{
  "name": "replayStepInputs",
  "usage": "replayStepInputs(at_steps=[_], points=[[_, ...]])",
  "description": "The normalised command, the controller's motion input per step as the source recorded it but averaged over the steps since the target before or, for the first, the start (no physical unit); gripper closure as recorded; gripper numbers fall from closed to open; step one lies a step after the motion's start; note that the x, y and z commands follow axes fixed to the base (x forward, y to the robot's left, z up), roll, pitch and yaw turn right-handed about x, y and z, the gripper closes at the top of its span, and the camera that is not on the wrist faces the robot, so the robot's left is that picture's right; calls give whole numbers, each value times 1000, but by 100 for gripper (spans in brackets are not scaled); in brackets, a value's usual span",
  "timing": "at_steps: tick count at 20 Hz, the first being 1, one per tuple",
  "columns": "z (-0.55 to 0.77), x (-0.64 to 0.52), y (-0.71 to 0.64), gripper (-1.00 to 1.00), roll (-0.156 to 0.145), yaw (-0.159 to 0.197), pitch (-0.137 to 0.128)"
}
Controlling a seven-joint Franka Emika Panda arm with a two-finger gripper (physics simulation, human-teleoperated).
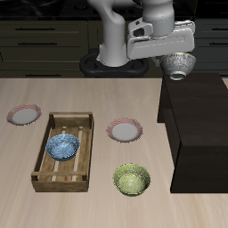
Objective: Place the black bowl onto the plate that is in the center of the table
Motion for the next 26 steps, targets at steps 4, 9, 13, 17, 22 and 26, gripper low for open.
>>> replayStepInputs(at_steps=[4,9,13,17,22,26], points=[[14,-185,-845,100,-63,-33,-32],[-221,5,-678,100,-80,-6,1],[-198,8,-435,100,-75,-20,14],[-309,51,-469,100,-67,-15,31],[-342,56,-277,100,-45,-12,33],[-548,75,-101,100,-42,38,46]])
